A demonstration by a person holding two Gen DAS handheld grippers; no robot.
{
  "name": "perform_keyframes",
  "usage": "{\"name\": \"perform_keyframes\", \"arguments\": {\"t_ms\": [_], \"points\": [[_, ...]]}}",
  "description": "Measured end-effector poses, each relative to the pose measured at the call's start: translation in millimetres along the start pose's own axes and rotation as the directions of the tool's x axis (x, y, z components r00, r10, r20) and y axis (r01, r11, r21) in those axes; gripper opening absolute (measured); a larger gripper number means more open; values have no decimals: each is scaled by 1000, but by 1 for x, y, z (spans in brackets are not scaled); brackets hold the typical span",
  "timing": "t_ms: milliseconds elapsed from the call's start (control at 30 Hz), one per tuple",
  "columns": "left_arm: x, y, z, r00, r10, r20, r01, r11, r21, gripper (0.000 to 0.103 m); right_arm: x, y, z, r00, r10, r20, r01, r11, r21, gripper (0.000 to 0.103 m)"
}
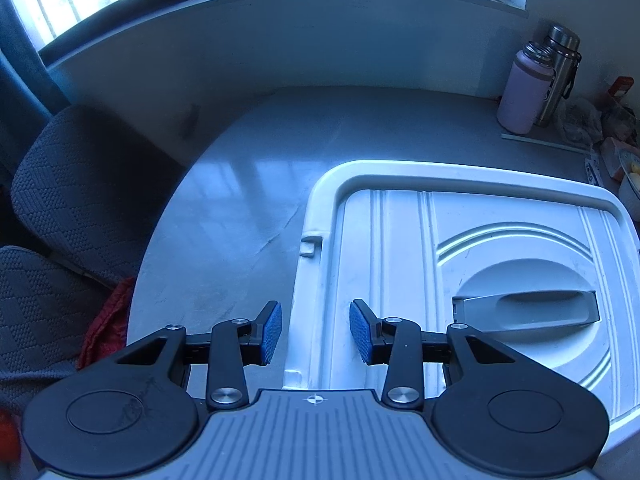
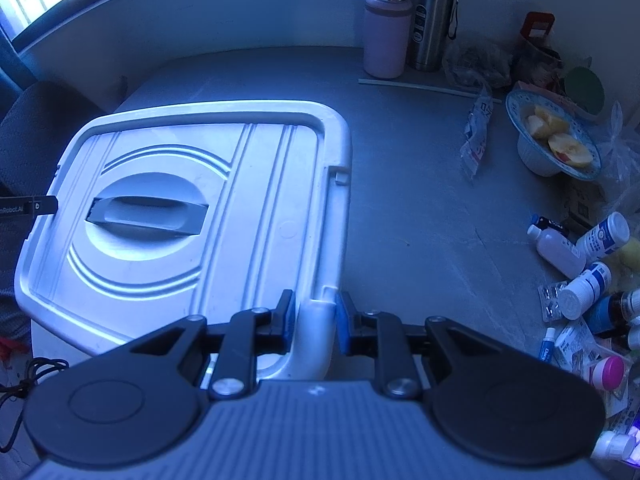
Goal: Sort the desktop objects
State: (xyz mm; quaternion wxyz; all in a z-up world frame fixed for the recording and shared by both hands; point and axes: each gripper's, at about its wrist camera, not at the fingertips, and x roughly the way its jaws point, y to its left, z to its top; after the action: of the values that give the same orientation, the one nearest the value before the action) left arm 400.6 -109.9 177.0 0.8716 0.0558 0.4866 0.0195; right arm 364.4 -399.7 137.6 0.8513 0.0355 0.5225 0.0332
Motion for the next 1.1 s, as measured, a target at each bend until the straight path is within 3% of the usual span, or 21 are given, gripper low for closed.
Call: {"name": "perform_keyframes", "arguments": {"t_ms": [167, 200, 233, 333, 467, 633, 733, 933, 1100], "points": [[0, -3, 0, 1000, 25, 10, -25, 999, 21, 42, 4, -1, 1, 1000, 15, 3, -15, 1000, 10, 24], [-1, -4, 1, 999, 33, 13, -33, 999, 28, 45, 5, -2, 2, 1000, 23, 2, -23, 1000, 16, 28], [-2, -5, 1, 999, 42, 17, -43, 998, 36, 49, 5, -3, 2, 1000, 31, 1, -31, 999, 21, 37], [-11, -6, -4, 998, 26, 55, -29, 998, 56, 64, 5, -4, -3, 999, 29, 31, -30, 998, 48, 42], [-33, -6, -13, 991, -12, 134, 5, 999, 53, 70, -9, 2, -10, 996, -33, 87, 31, 999, 25, 54], [-61, -1, -23, 983, -20, 184, 11, 999, 46, 88, -32, 19, -24, 990, -29, 135, 28, 1000, 5, 66], [-77, 1, -39, 979, -21, 205, 11, 999, 49, 89, -42, 30, -39, 988, -22, 156, 22, 1000, 4, 73], [-100, 18, -93, 967, -41, 253, 43, 999, -3, 89, -60, 53, -81, 973, -42, 228, 44, 999, 0, 75], [-108, 22, -153, 948, -19, 319, 24, 1000, -10, 89, -72, 66, -128, 936, -69, 346, 56, 997, 47, 77]]}}
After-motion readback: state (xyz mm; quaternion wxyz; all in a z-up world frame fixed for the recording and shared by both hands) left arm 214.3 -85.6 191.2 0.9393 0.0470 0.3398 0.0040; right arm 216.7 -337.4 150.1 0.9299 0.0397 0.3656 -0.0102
